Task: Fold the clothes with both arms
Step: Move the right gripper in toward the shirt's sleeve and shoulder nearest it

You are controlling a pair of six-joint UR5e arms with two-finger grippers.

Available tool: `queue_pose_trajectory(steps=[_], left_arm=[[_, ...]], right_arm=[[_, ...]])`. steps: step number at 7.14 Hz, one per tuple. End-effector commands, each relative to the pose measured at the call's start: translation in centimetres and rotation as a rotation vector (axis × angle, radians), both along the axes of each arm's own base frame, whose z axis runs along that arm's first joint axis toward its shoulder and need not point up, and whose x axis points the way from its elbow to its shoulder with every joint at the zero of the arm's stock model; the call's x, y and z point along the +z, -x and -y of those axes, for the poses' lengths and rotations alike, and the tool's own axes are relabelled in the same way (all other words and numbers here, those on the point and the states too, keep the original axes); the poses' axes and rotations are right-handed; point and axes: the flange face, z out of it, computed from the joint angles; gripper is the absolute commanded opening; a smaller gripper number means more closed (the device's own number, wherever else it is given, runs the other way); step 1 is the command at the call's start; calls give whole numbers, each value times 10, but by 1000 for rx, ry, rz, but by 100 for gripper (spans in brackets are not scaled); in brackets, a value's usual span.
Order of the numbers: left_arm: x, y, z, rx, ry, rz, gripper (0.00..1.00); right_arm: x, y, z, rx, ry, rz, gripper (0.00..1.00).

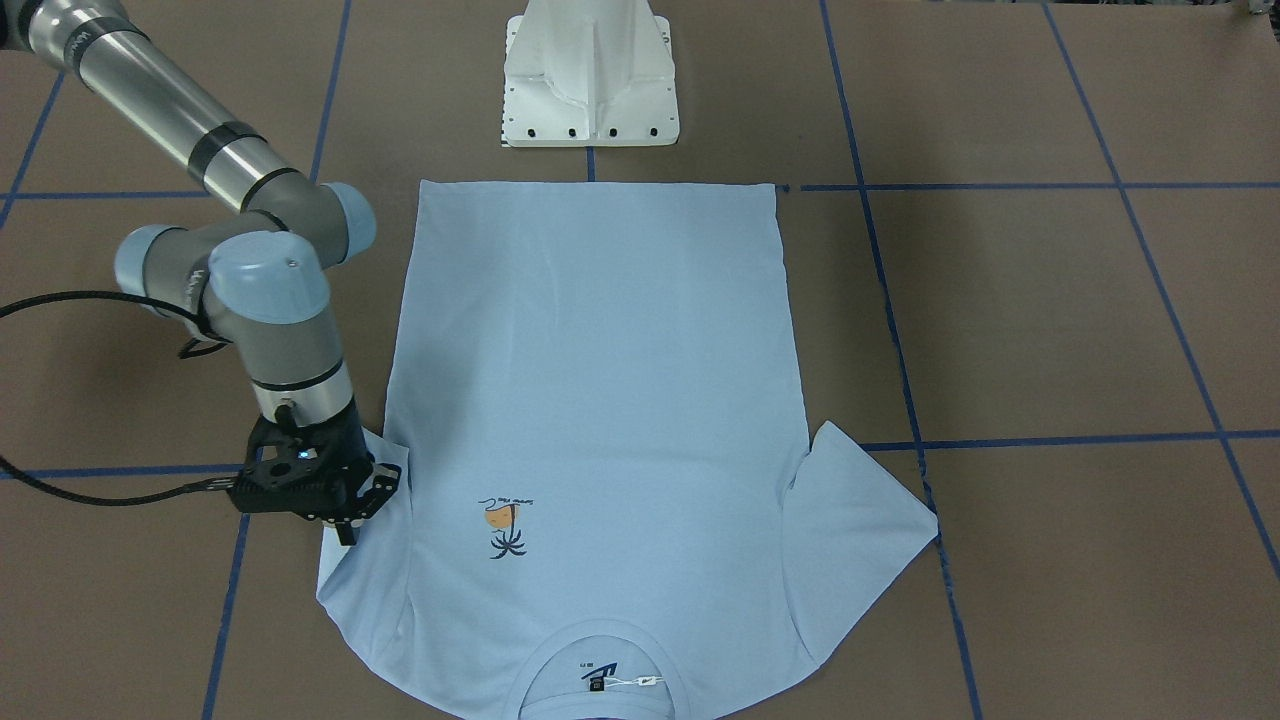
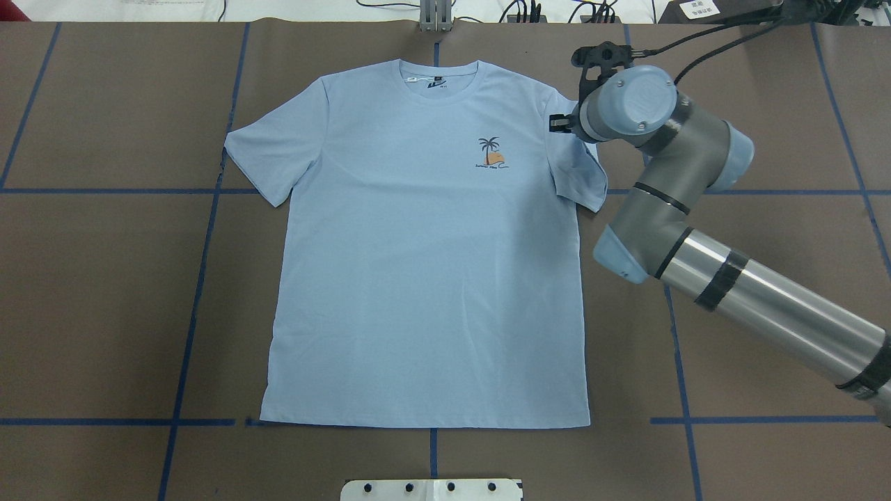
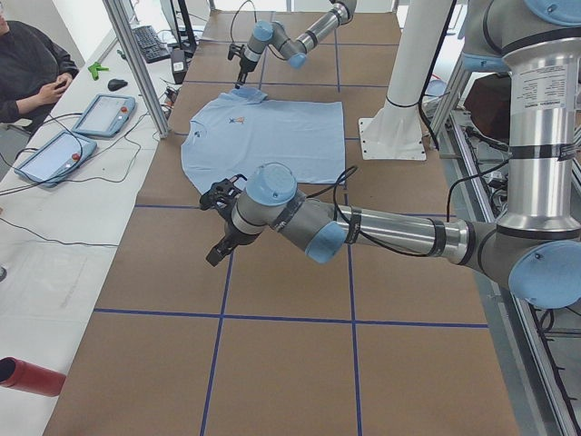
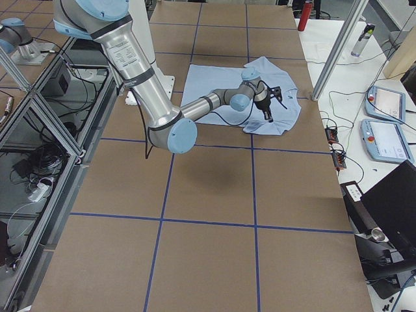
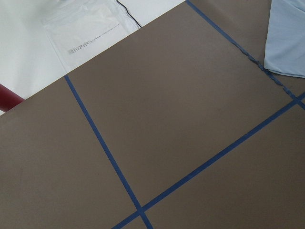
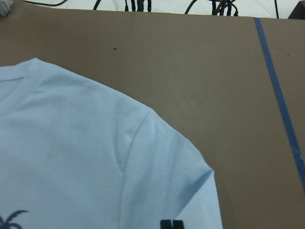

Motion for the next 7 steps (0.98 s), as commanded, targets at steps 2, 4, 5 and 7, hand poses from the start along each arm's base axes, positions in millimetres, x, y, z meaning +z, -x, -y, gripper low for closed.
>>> queue_pose_trajectory(steps=[2,4,5,7], left_arm=[[0,1,0,-1,1,0,100],[0,1,0,-1,1,0,100],[0,1,-1,-1,1,0,100],[-1,1,-1,-1,-3,0,100]], right_arm=[[-52,52,-21,68,8,-31,0],[-50,76,-27,87,3,-49,0],[-54,85,-22,97,17,-50,0],[-54,87,-21,127,39,-25,0]])
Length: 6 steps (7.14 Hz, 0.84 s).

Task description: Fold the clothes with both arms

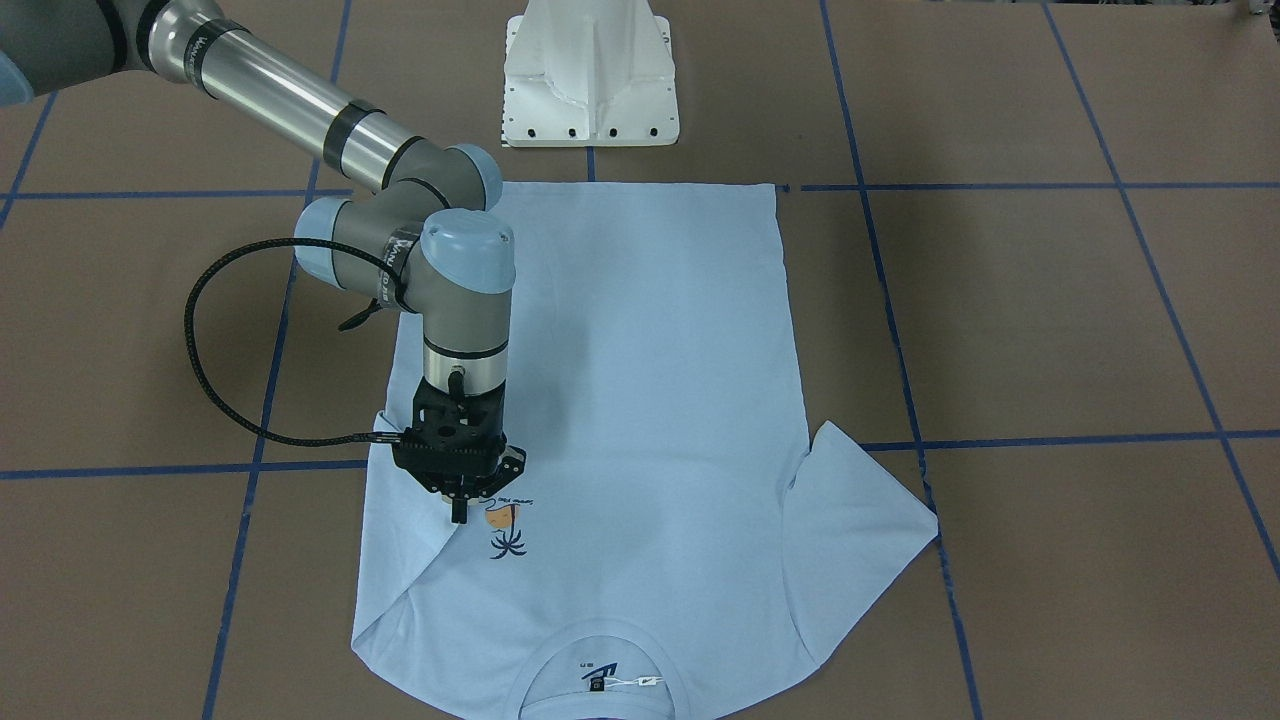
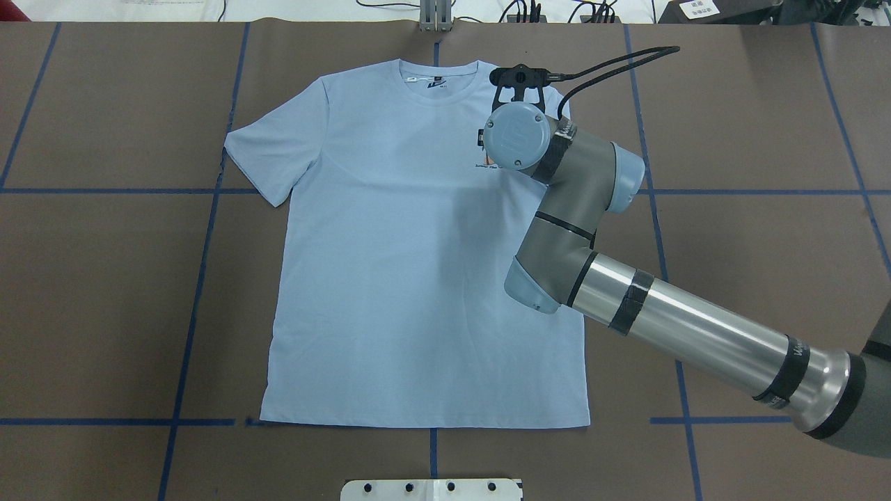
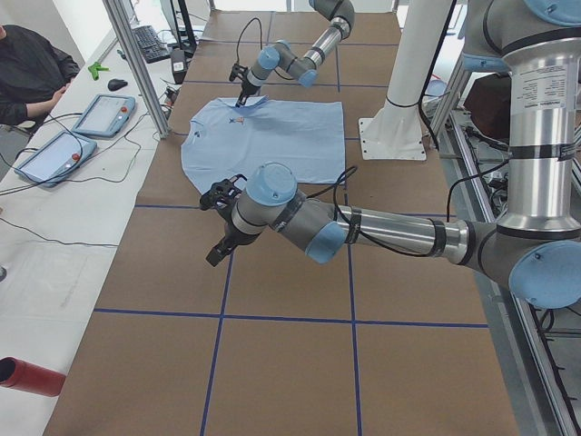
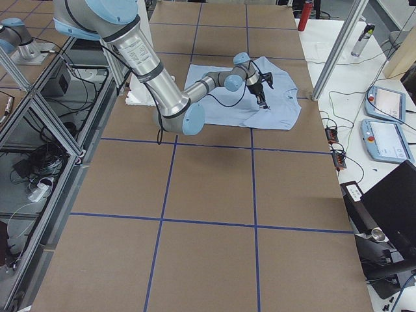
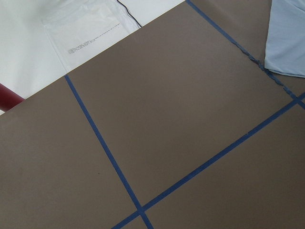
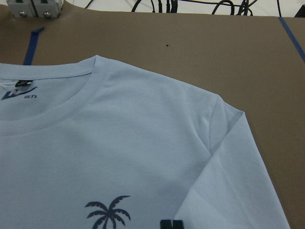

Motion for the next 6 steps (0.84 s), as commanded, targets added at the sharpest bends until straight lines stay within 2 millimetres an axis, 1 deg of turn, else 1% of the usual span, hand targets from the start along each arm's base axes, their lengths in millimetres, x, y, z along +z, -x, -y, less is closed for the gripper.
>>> queue_pose_trajectory(steps=[1,2,3,4,5,6], left_arm=[[-2,0,0,0,-3,0,100],[-2,0,0,0,-3,0,100],[-2,0,-1,0,-3,0,100],[-1,0,-2,0,-2,0,100],[-1,0,-2,0,-1,0,100],[-1,0,-1,0,-1,0,100]], right_arm=[[-1,1,2,31,18,19,0],[-9,4,4,53,29,40,0],[-12,11,9,95,62,64,0],[-10,12,10,97,65,62,0],[-10,12,9,97,63,61,7],[-11,13,8,82,53,49,99]])
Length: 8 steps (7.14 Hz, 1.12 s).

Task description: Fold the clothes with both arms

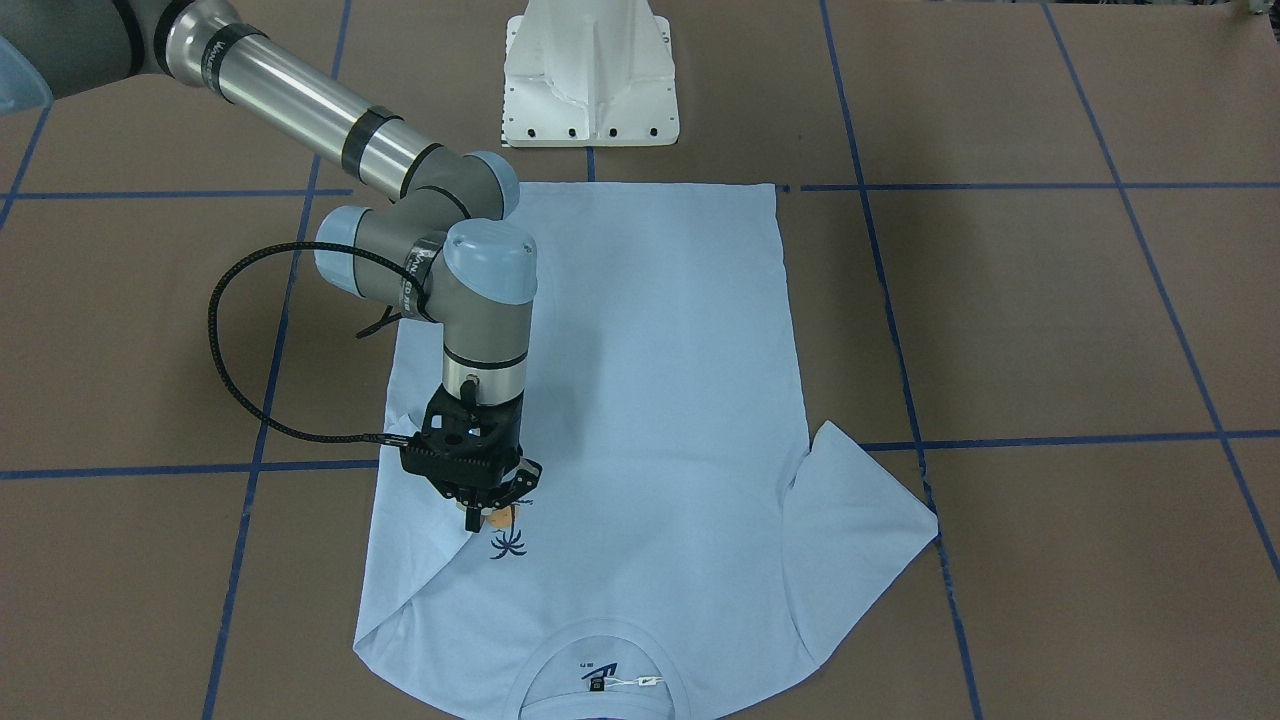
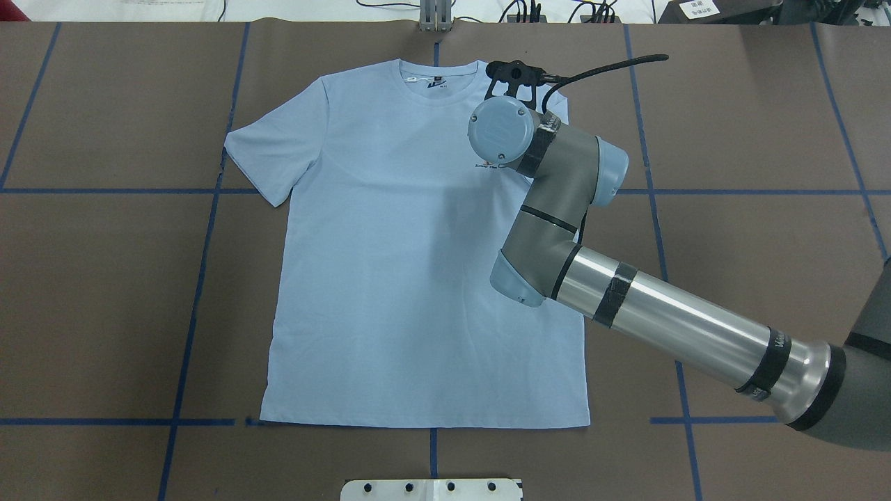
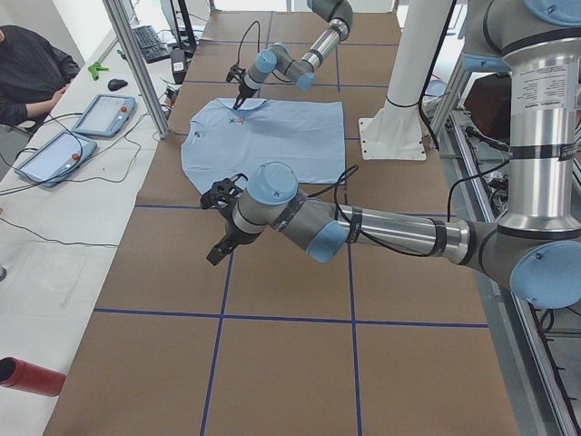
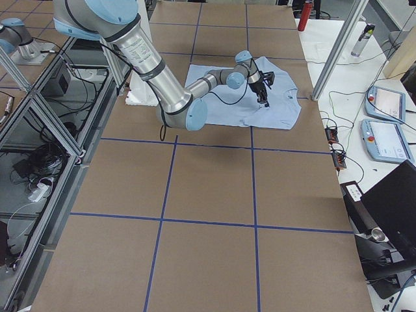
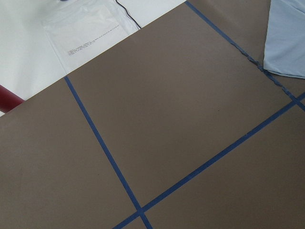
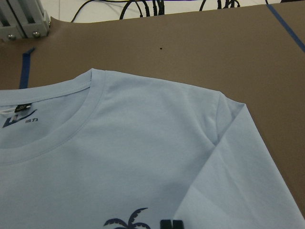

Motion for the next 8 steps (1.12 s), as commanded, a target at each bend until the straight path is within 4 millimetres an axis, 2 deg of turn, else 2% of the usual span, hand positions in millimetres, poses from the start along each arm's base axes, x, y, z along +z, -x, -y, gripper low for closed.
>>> queue_pose_trajectory(steps=[1,2,3,5,6,7,8], left_arm=[[0,-1,1,2,0,0,100],[-2,-1,3,1,-3,-1,100],[-2,-1,5,0,-2,-1,100],[-21,-1,13,-1,-79,3,100],[-13,-12,21,-1,-36,-17,100],[-26,-27,33,-58,47,-84,100],[-44,-52,44,-108,116,-155,100]], right_arm=[[-23,3,2,-40,-38,-6,100],[-38,-3,9,-77,-23,7,100],[-46,-24,20,-163,0,10,100],[-68,-109,52,-334,-10,-5,100],[-53,-165,62,-430,-40,2,100],[-32,-231,80,-519,-72,19,100],[4,-295,84,-574,-97,22,100]])
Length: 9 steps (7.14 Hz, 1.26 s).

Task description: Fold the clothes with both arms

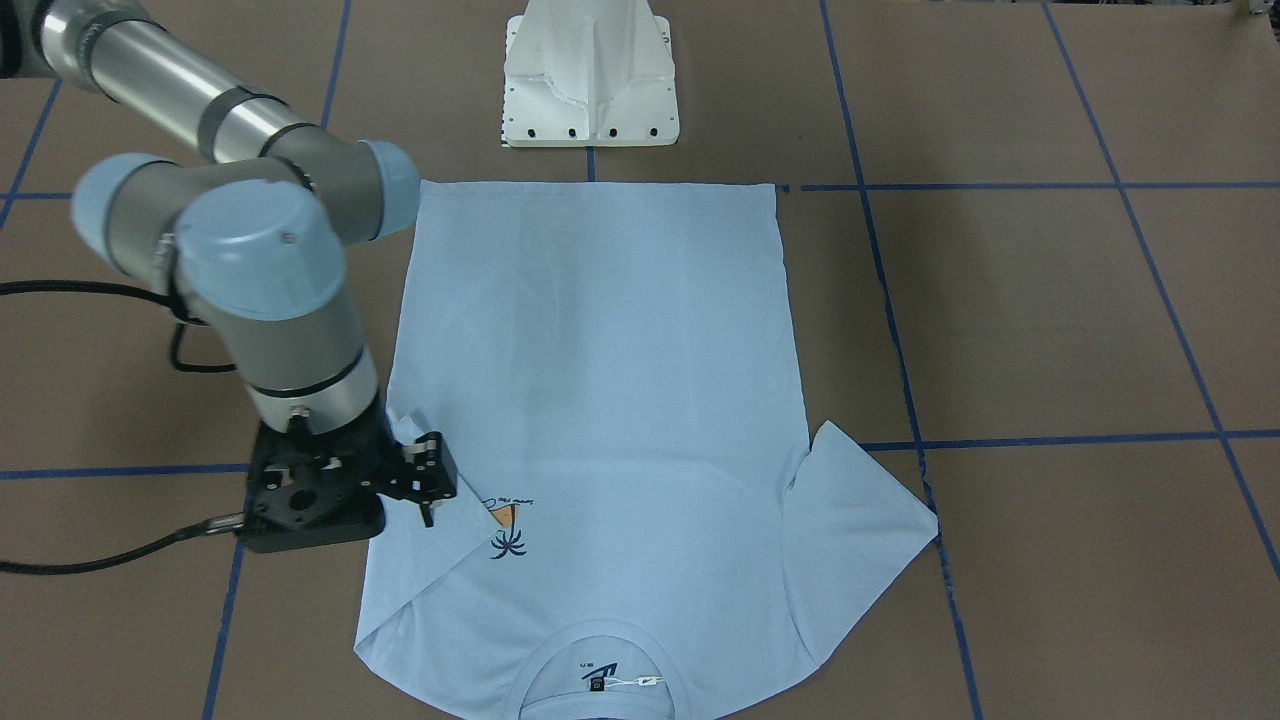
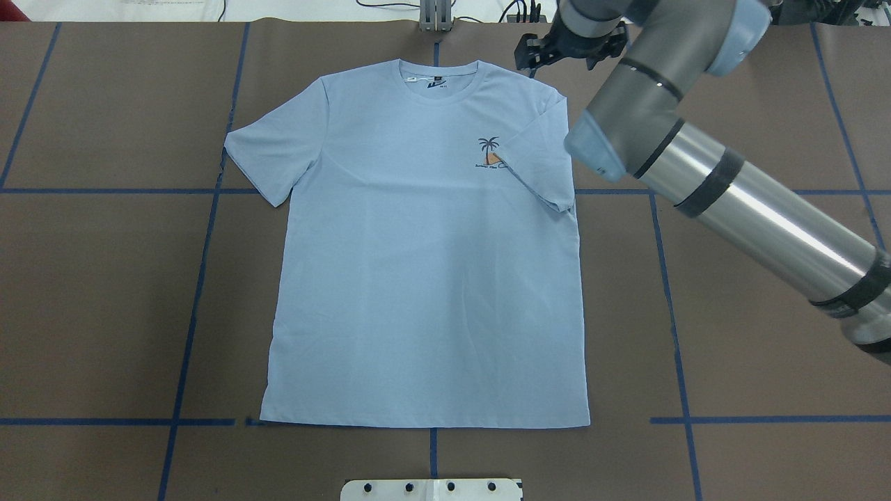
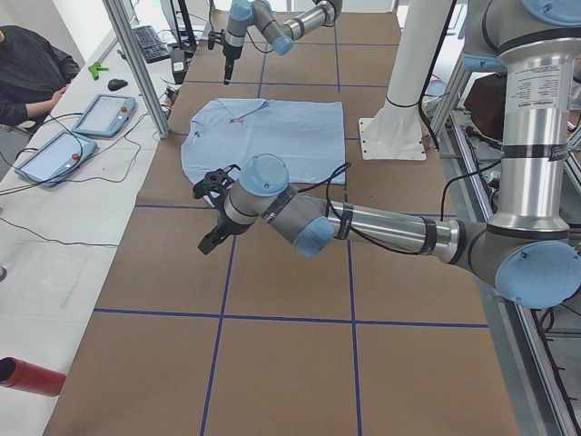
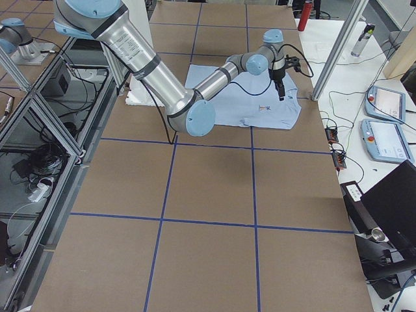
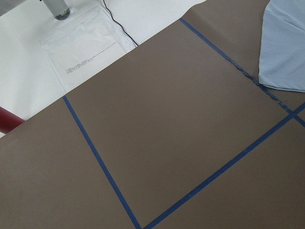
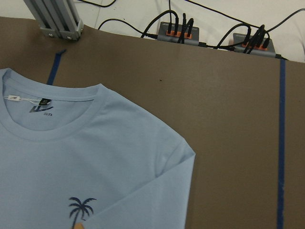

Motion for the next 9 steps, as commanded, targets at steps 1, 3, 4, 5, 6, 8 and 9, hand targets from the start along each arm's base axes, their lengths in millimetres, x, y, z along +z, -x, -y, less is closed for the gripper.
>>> queue_pose_trajectory(steps=[1,3,4,5,6,8,9], left_arm=[[-25,-56,19,-134,142,-122,100],[-55,-143,46,-228,285,-220,85],[-63,-184,61,-251,356,-265,71],[-73,-226,73,-298,394,-285,69],[-76,-280,84,-318,414,-271,69],[-69,-337,105,-379,447,-268,64],[-62,-358,111,-386,435,-269,62]], right_arm=[[64,-141,9,-131,-61,36,100],[125,-220,-13,-147,-52,63,100],[134,-234,-17,-130,-45,62,100],[137,-235,-20,-124,-41,59,100],[138,-236,-22,-123,-42,58,100],[142,-236,-23,-118,-31,59,100],[142,-236,-23,-118,-31,59,100]])
